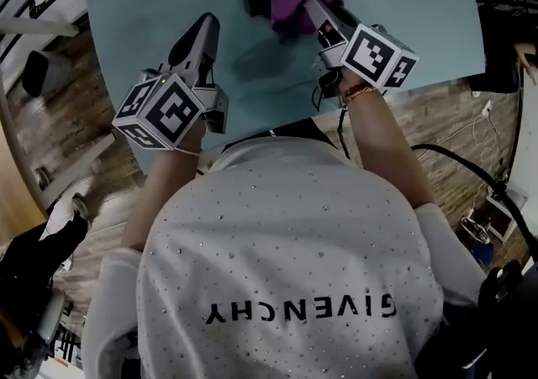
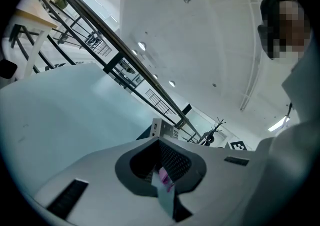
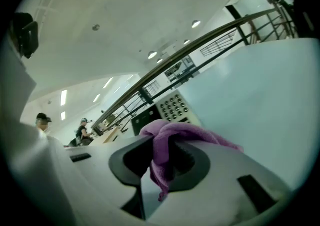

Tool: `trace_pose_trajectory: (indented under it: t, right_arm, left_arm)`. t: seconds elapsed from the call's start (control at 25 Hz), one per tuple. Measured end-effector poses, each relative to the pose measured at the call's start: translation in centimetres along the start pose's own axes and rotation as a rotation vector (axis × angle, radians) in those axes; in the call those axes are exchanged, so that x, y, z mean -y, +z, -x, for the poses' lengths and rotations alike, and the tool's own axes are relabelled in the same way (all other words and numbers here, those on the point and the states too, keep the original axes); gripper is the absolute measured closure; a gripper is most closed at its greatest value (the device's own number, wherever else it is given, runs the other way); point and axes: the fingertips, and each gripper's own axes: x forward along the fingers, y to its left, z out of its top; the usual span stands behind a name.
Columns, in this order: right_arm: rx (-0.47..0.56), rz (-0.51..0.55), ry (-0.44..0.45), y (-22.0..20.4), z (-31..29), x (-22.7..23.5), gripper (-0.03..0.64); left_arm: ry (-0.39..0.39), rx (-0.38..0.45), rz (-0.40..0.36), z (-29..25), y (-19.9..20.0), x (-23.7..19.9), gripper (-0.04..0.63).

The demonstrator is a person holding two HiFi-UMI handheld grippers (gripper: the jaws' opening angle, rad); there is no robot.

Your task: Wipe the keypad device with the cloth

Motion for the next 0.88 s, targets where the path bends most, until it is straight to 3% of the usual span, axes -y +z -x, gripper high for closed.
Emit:
trace_pose_trajectory:
  t: [0.12,0.24,0.32,0.44,0.68,0.88]
  right_arm:
    - [-0.115,0.096,0.143,-2.9,-1.6,-4.7,0.545]
    - [-0.246,0.252,0.227,-5.7,-2.8,-7.6,0.545]
    - [-0.305,0.369,0.210,-6.8,-3.2,-7.6,0.545]
    - [-0.312,0.472,0.094,-6.0,-3.3,-5.0,0.545]
    - [-0.221,0.329,-0.034,-3.0,-2.0,-0.1,0.545]
    - [-0.179,0.299,-0.108,-2.4,-1.3,1.9,0.544]
  left_arm:
    - [-0.013,0.020,0.005,0.4,0.5,0.3,0.595]
    - [-0.018,0.034,0.004,0.8,0.8,0.7,0.595]
    - [-0.014,0.049,0.004,1.2,1.1,0.7,0.595]
    - [0.002,0.078,0.012,2.1,1.6,0.3,0.595]
    - [0.036,0.105,0.022,3.7,1.8,-0.8,0.595]
    - [0.054,0.128,0.025,5.2,2.6,-2.3,0.595]
